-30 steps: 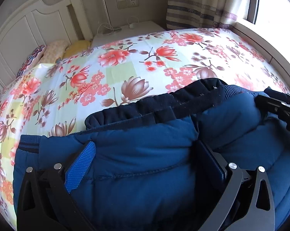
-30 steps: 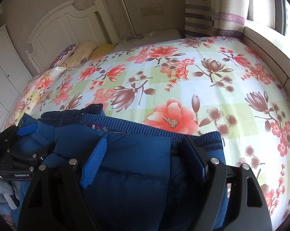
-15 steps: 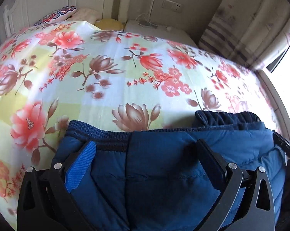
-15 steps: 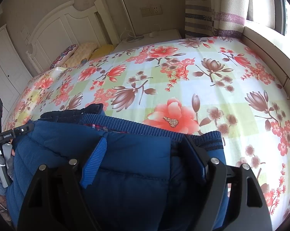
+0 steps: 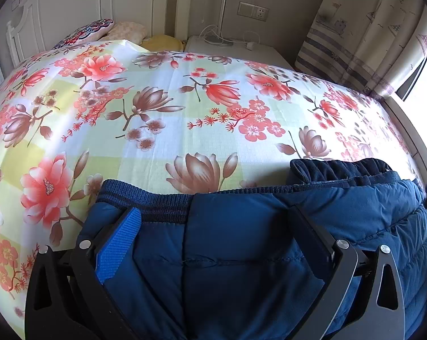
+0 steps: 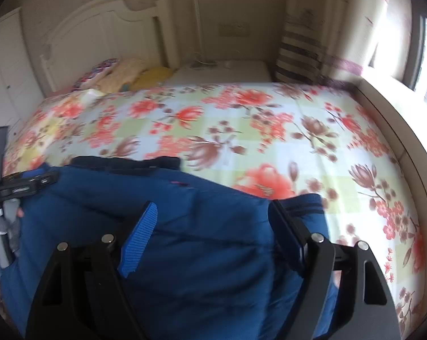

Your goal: Fold large clothes

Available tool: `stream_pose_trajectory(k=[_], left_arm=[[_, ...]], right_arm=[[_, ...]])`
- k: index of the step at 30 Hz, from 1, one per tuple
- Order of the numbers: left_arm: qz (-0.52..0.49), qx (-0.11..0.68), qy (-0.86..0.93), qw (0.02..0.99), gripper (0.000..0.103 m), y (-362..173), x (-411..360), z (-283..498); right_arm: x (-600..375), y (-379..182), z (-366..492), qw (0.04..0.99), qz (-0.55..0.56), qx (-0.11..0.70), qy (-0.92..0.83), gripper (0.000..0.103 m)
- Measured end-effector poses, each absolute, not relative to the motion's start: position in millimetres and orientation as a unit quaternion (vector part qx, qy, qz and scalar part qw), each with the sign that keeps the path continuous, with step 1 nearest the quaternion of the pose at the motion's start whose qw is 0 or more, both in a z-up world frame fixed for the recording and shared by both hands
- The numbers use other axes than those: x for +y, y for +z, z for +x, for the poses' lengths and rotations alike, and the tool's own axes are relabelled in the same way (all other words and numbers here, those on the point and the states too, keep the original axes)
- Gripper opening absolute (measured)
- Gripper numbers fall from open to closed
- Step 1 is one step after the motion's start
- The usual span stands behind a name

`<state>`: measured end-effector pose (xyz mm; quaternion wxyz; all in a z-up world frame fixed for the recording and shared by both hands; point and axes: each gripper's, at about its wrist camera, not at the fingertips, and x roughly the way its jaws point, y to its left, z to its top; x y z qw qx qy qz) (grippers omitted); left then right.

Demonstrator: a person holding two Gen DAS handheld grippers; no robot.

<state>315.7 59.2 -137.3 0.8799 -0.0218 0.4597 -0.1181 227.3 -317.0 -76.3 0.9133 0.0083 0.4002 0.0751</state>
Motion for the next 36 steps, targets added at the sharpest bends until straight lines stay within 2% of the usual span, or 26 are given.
stream_pose_trajectory(k=[2,6,11,27,31,36], left_arm=[[-0.024,0.458,-0.116,0.881,0.099,-137.4,59.5,315.8],[-0.024,0.457,-0.116,0.881,0.099,-137.3,59.9,315.2],[-0.023,0.456,-0.115,0.882,0.099,-136.8,58.9,314.7],[-0.007,0.455,-0.107,0.884,0.099,-132.7,57.3,310.8],[0.044,0.434,-0.074,0.897,0.099,-109.4,47.6,288.1],[0.06,0.374,-0.165,0.911,0.099,-67.9,14.4,226.5]], right_arm=[[-278.8,-75.0,217.9,0.904,-0.036,0.408,0.122,0.089],[-229.3,-110.7,219.9,0.877,-0.132,0.445,0.123,0.093],[-250.8,-115.4,226.6,0.875,-0.071,0.458,0.138,0.097],[-257.0,-112.8,226.0,0.875,-0.056,0.459,0.145,0.098],[-281.6,-90.3,223.8,0.889,-0.043,0.44,0.117,0.098],[-337.9,-89.7,228.7,0.895,0.005,0.445,0.036,0.098]])
